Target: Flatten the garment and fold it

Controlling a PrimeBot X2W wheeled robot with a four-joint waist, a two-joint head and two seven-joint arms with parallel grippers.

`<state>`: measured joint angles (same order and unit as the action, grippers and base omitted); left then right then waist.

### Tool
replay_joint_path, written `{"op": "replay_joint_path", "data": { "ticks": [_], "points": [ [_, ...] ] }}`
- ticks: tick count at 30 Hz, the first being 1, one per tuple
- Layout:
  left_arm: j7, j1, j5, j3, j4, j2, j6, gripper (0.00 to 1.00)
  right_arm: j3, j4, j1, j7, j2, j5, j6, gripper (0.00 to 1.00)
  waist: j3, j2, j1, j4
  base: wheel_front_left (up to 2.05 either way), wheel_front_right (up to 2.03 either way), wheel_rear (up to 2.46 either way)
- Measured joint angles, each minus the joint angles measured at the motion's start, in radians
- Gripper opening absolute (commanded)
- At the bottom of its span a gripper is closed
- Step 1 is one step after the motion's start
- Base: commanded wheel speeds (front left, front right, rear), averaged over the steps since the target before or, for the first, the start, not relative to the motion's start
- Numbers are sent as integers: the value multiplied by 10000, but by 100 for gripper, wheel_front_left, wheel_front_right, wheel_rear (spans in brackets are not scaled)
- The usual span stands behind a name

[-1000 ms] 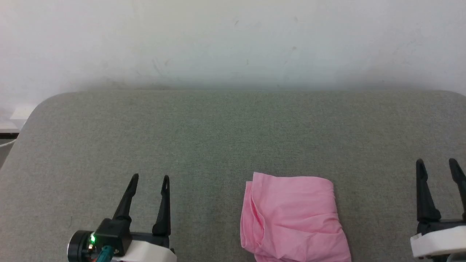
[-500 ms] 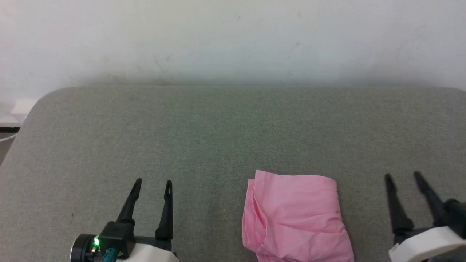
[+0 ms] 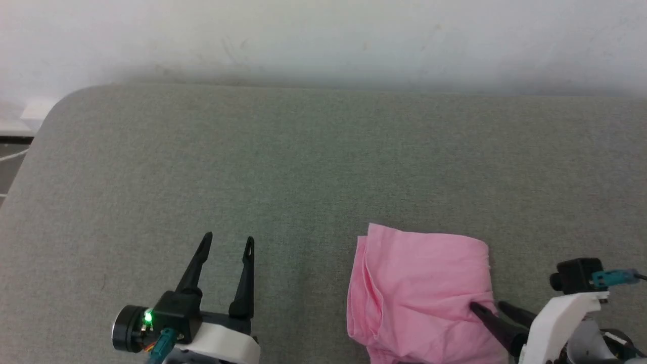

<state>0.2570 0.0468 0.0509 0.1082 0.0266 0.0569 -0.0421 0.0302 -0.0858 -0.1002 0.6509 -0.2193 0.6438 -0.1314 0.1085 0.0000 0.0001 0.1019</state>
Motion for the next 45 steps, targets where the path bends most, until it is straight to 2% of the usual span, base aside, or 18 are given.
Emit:
{"op": "replay_joint_path", "data": {
  "ticks": [5,12,13,14,20,24,30,35,40,45],
  "points": [
    [0,-180,-2,100,63,-6,0,100,67,882,556,792,236,355,0,100,270,0,0,319,0,0,0],
    [0,-317,-2,107,113,-8,2,100,731,1814,1068,462,105,-12,-2,100,470,0,-2,752,0,0,0],
    [0,-326,-2,109,123,-8,2,100,844,1927,1118,334,46,-119,-2,32,472,0,-3,791,0,0,0],
    [0,-329,-2,105,134,-8,2,100,1024,2008,1183,150,-48,-267,-2,0,460,0,-3,817,0,0,0],
    [0,-309,-2,219,180,-10,6,100,1743,2487,1539,-673,-355,-593,0,0,240,0,-2,692,0,0,0],
    [0,-241,2,339,184,-15,33,100,2529,2265,1887,-671,-920,-947,-10,0,95,0,-1,349,0,0,0],
    [0,-267,2,769,163,-29,75,100,3753,1340,3064,176,-2715,-1613,-12,0,5,0,-2,-540,0,0,0],
    [-2,-740,0,1333,128,-44,63,100,4516,1047,4284,617,-4263,-1921,-12,0,204,0,-2,-1485,0,0,0],
    [0,-1499,-167,1720,56,-58,-4,100,4855,1463,5263,405,-5417,-1944,-13,0,768,1,-1,-2315,0,0,0],
    [0,-2239,-341,1908,-305,-50,-25,100,4769,2612,5910,-297,-6314,-2002,-13,0,1653,0,0,-2849,0,0,0]
  ]
}}
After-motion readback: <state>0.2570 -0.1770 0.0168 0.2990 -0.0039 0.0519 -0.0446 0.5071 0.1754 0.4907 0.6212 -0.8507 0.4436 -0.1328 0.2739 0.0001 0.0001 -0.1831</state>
